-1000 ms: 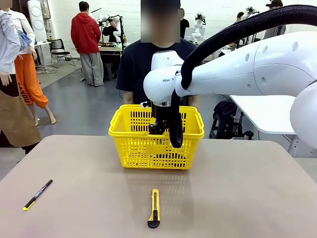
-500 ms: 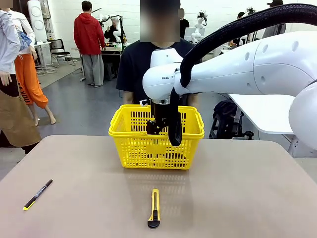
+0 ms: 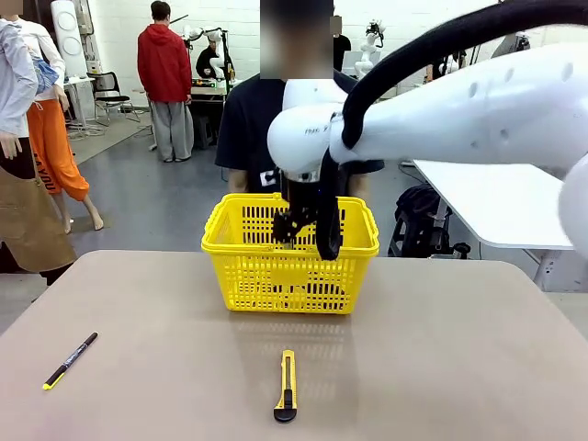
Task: Place the items the person wants into the basket.
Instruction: Pick up the item the person points to and place it in the Market Basket.
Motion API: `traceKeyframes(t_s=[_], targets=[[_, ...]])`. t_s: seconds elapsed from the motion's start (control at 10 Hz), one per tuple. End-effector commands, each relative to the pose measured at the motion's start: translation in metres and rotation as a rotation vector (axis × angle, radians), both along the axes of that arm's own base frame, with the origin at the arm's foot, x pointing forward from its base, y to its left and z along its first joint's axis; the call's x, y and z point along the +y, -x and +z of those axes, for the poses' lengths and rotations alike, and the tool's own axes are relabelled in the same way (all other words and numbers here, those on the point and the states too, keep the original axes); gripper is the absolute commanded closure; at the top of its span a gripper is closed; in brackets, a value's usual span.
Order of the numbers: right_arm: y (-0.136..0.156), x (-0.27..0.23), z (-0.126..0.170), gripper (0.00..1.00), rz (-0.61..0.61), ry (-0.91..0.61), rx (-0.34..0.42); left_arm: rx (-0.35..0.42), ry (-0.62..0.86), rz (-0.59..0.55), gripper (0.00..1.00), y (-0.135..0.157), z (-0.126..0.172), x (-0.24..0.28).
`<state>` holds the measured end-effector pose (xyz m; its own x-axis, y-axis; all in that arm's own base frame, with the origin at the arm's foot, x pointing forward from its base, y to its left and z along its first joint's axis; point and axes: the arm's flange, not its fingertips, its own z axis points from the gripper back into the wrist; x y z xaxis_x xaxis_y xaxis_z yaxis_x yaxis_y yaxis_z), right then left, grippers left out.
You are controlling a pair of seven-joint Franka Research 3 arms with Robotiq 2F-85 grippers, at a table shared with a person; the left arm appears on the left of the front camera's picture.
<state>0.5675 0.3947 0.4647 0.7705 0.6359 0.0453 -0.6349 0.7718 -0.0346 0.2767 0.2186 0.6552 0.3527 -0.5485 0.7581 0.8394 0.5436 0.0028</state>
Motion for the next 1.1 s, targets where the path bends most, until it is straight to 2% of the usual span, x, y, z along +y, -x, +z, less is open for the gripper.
traceKeyframes(t_s=[0.0, 0.2, 0.3, 0.4, 0.6, 0.9, 1.0], targets=[[0.087, -0.078, 0.071, 0.0, -0.039, -0.128, -0.12, -0.009, 0.003, -0.004, 0.0, 0.001, 0.0, 0.0], [0.151, -0.163, 0.099, 0.0, -0.115, -0.251, -0.22, -0.009, 0.003, -0.004, 0.0, 0.001, 0.0, 0.0], [0.177, -0.211, 0.098, 0.0, -0.153, -0.288, -0.238, -0.009, 0.003, -0.004, 0.0, 0.001, 0.0, 0.0], [0.187, -0.253, 0.088, 0.0, -0.206, -0.312, -0.223, -0.009, 0.003, -0.004, 0.0, 0.001, 0.0, 0.0], [0.18, -0.306, 0.057, 0.0, -0.257, -0.326, -0.11, -0.009, 0.003, -0.004, 0.0, 0.001, 0.0, 0.0], [0.171, -0.323, 0.049, 0.0, -0.288, -0.316, -0.095, -0.009, 0.003, -0.004, 0.0, 0.001, 0.0, 0.0], [0.165, -0.318, 0.051, 0.0, -0.359, -0.329, -0.088, -0.009, 0.003, -0.004, 0.0, 0.001, 0.0, 0.0]])
